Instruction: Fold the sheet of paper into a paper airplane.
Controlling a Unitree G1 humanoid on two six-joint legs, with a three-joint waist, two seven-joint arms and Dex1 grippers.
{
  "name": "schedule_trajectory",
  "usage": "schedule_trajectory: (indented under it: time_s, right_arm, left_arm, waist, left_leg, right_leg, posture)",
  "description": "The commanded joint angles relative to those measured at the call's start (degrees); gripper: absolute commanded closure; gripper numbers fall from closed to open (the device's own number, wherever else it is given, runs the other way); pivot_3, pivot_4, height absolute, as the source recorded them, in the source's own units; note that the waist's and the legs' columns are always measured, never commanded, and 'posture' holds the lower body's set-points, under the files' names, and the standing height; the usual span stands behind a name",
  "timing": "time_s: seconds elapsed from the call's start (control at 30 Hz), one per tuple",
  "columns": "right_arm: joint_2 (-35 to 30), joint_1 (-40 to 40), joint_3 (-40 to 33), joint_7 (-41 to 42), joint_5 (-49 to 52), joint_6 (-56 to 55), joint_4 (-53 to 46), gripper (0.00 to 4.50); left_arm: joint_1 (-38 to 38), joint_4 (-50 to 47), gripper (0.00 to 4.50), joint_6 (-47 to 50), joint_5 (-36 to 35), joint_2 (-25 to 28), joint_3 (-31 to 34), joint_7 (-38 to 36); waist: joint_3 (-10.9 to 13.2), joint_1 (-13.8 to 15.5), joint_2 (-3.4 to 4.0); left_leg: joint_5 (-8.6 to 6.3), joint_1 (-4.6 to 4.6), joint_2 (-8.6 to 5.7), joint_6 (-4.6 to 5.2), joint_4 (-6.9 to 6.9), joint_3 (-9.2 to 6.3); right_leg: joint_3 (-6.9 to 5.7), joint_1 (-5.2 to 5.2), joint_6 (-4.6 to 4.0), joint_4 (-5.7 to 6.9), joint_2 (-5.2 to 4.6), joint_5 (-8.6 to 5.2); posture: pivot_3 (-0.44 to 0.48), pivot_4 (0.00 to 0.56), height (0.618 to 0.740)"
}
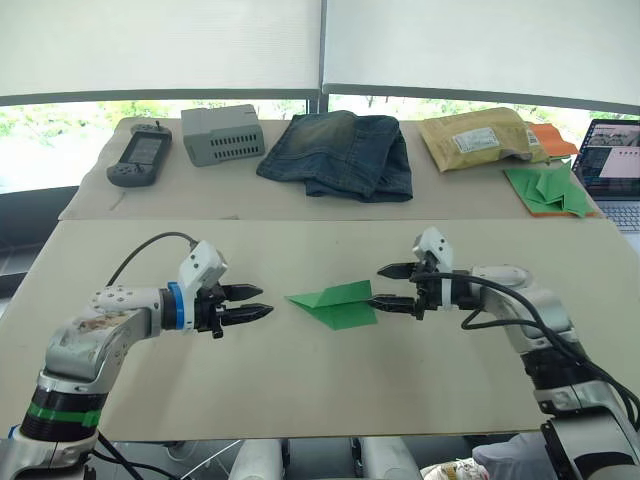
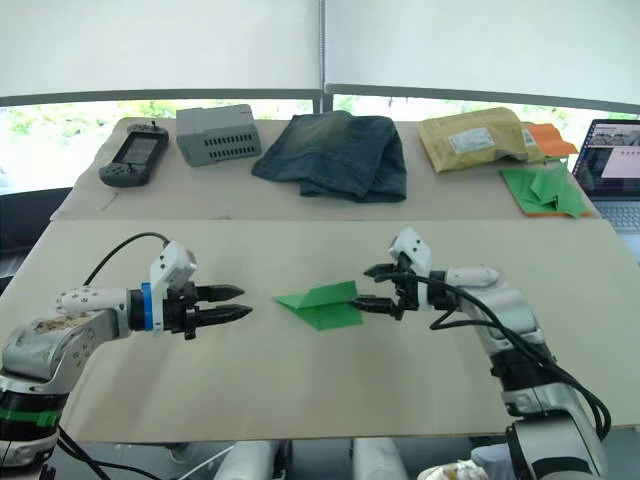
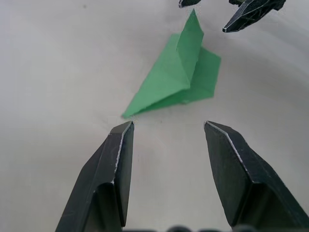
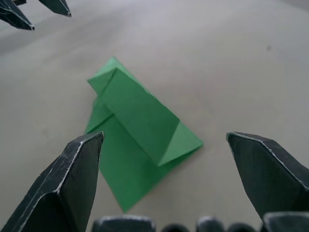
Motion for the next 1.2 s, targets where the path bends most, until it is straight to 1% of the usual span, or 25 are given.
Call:
schedule_trajectory:
  time_s: [0.03,0.07,0.1,0.13,0.2,0.23,0.37,0.47,0.5,0.57,0.67,0.8,0.9,0.97,1.03,1.07,1.1,1.2]
  right_arm:
    - [1.0,-4.5,0.9,4.7,-0.6,-2.2,4.7,0.0]
    - [1.4,-5.4,1.0,5.5,-0.8,-2.6,6.2,0.0]
    - [1.7,-6.2,0.9,6.3,-0.6,-2.5,7.4,0.55]
    - [1.9,-6.8,0.9,7.0,-0.6,-2.5,8.3,0.82]
    - [1.6,-7.4,1.0,9.9,0.0,-2.1,8.4,1.6]
    - [1.3,-7.6,1.2,11.5,0.5,-1.1,8.1,1.9]
    - [0.9,-7.6,1.8,14.8,-0.6,-2.1,8.5,3.3]
    - [1.5,-7.5,2.1,15.8,-1.3,-3.2,8.2,4.32]
    - [1.8,-7.8,1.8,15.9,-1.3,-3.9,8.0,4.48]
    - [2.1,-8.4,1.3,16.0,-1.3,-5.3,7.5,4.48]
    - [2.0,-9.5,0.6,13.7,-3.7,-11.3,5.9,4.48]
    - [2.3,-10.7,-1.4,10.4,-6.4,-22.6,3.9,4.48]
    - [0.9,-11.4,-0.4,6.2,-14.1,-39.7,5.8,4.48]
    - [1.7,-11.4,-1.5,2.6,-15.9,-48.1,7.0,4.48]
    - [2.1,-11.4,-2.2,-0.8,-17.7,-55.5,8.4,4.48]
    - [1.9,-11.6,-2.2,-3.5,-20.3,-61.0,9.6,4.48]
    - [1.2,-11.6,-1.5,-5.9,-23.6,-66.8,10.8,4.48]
    - [-1.5,-10.1,0.8,-18.0,-39.8,-84.9,14.6,4.48]
  left_arm:
    - [0.4,-2.4,2.05,-1.1,-0.5,-0.1,0.3,1.7]
    - [0.5,-2.5,2.05,-1.2,-0.5,-0.2,0.3,2.0]
    - [0.6,-2.5,2.02,-1.2,-0.6,-0.3,0.3,2.2]
    - [0.7,-2.5,2.02,-1.2,-0.6,-0.3,0.3,2.4]
    - [1.3,-1.9,2.02,-2.0,0.3,0.2,0.2,3.0]
    - [1.5,-1.6,2.02,-2.1,0.3,0.3,0.4,3.0]
    - [1.5,-0.8,2.02,-4.0,1.6,0.7,-0.2,3.4]
    - [-1.6,-0.9,2.02,-1.5,-2.2,-1.4,1.9,4.8]
    - [-2.4,-0.9,2.02,-1.1,-2.7,-1.4,2.1,4.8]
    - [-2.9,-0.7,2.02,-0.9,-2.6,-0.6,1.6,4.4]
    - [-3.3,-1.5,2.02,-1.1,-1.6,2.6,-0.5,2.5]
    - [-6.6,-1.9,2.02,1.3,-5.1,2.0,0.8,3.2]
    - [-7.6,-1.4,2.02,1.3,-5.4,2.6,0.3,2.4]
    - [-7.8,-1.2,2.02,1.0,-5.3,3.1,-0.3,1.7]
    - [-8.0,-1.1,2.02,1.0,-5.3,3.0,-0.3,1.6]
    - [-8.0,-1.0,2.02,1.1,-5.2,3.0,-0.3,1.6]
    - [-8.1,-1.0,2.02,1.1,-5.3,3.0,-0.3,1.5]
    - [-8.0,-1.2,2.02,1.5,-5.4,3.1,-0.7,1.3]
  waist:
    - [0.0,-0.1,-0.01]
    - [0.0,-0.1,-0.01]
    - [0.0,-0.1,-0.01]
    - [0.0,-0.1,0.0]
    - [0.0,-0.1,0.0]
    - [0.0,-0.1,0.0]
    - [0.0,-0.1,0.0]
    - [0.0,0.0,0.0]
    - [0.0,0.0,0.0]
    - [0.0,0.0,0.0]
    - [0.0,-0.4,0.0]
    - [0.1,-0.3,0.0]
    - [0.1,-0.2,0.0]
    - [0.1,-0.2,-0.02]
    - [0.1,-0.2,-0.02]
    - [0.1,-0.2,-0.03]
    - [0.1,-0.2,-0.03]
    - [0.1,-0.1,-0.03]
  left_leg:
    - [0.0,-0.01,0.0,0.0,0.0,0.0]
    - [0.0,-0.01,0.0,0.0,0.0,-0.01]
    - [0.0,0.0,0.0,0.0,0.0,-0.02]
    - [0.0,0.0,0.01,0.0,0.0,-0.02]
    - [0.0,0.0,0.01,0.0,-0.01,-0.03]
    - [0.0,0.0,0.01,0.0,-0.01,-0.03]
    - [0.0,-0.02,0.0,0.0,-0.01,-0.03]
    - [0.0,0.0,0.0,-0.01,0.02,-0.02]
    - [0.0,-0.01,0.0,0.0,0.03,-0.03]
    - [0.0,-0.01,0.0,-0.01,0.04,-0.02]
    - [0.0,-0.01,-0.01,-0.01,0.0,-0.01]
    - [0.0,-0.03,0.0,-0.01,-0.03,-0.01]
    - [0.0,-0.03,-0.01,-0.01,0.0,0.01]
    - [0.0,-0.02,-0.03,-0.02,-0.01,0.03]
    - [-0.01,-0.04,-0.03,-0.02,-0.03,0.04]
    - [-0.01,-0.03,-0.03,-0.02,-0.03,0.04]
    - [-0.01,-0.04,-0.03,-0.02,-0.03,0.04]
    - [-0.01,-0.03,-0.05,-0.02,-0.03,0.06]
  right_leg:
    - [0.0,-0.01,-0.01,0.0,0.0,0.01]
    - [0.0,-0.01,-0.06,0.01,0.0,0.04]
    - [0.0,-0.01,-0.1,0.03,0.01,0.06]
    - [-0.01,-0.02,-0.11,0.03,0.01,0.07]
    - [-0.01,-0.02,-0.15,0.02,0.01,0.09]
    - [-0.01,-0.01,-0.29,0.03,0.01,0.18]
    - [-0.01,-0.02,-0.31,0.02,0.0,0.19]
    - [-0.02,-0.02,-0.29,0.04,0.0,0.18]
    - [-0.03,-0.02,-0.28,0.06,0.0,0.17]
    - [-0.05,-0.01,-0.24,0.05,0.01,0.15]
    - [-0.04,-0.04,-0.29,0.06,0.01,0.18]
    - [-0.02,-0.11,-0.27,0.08,0.02,0.17]
    - [-0.02,-0.09,-0.06,0.08,0.01,0.05]
    - [-0.02,-0.08,-0.05,0.07,-0.01,0.04]
    - [-0.02,-0.09,-0.19,0.06,-0.01,0.12]
    - [-0.01,-0.09,-0.37,0.06,-0.02,0.23]
    - [-0.02,-0.09,-0.39,0.07,-0.02,0.24]
    - [-0.01,-0.09,-0.39,0.08,-0.03,0.24]
  posture:
    - [0.0,0.15,0.728]
    - [0.0,0.15,0.728]
    - [0.0,0.15,0.728]
    - [0.0,0.15,0.728]
    - [0.0,0.15,0.728]
    - [0.0,0.15,0.728]
    - [0.0,0.15,0.728]
    - [0.0,0.15,0.728]
    - [0.0,0.15,0.728]
    - [0.0,0.15,0.728]
    - [0.0,0.15,0.728]
    - [0.0,0.15,0.728]
    - [0.0,0.15,0.728]
    - [0.0,0.15,0.728]
    - [0.0,0.15,0.728]
    - [0.0,0.15,0.728]
    - [0.0,0.15,0.728]
    - [0.0,0.15,0.728]
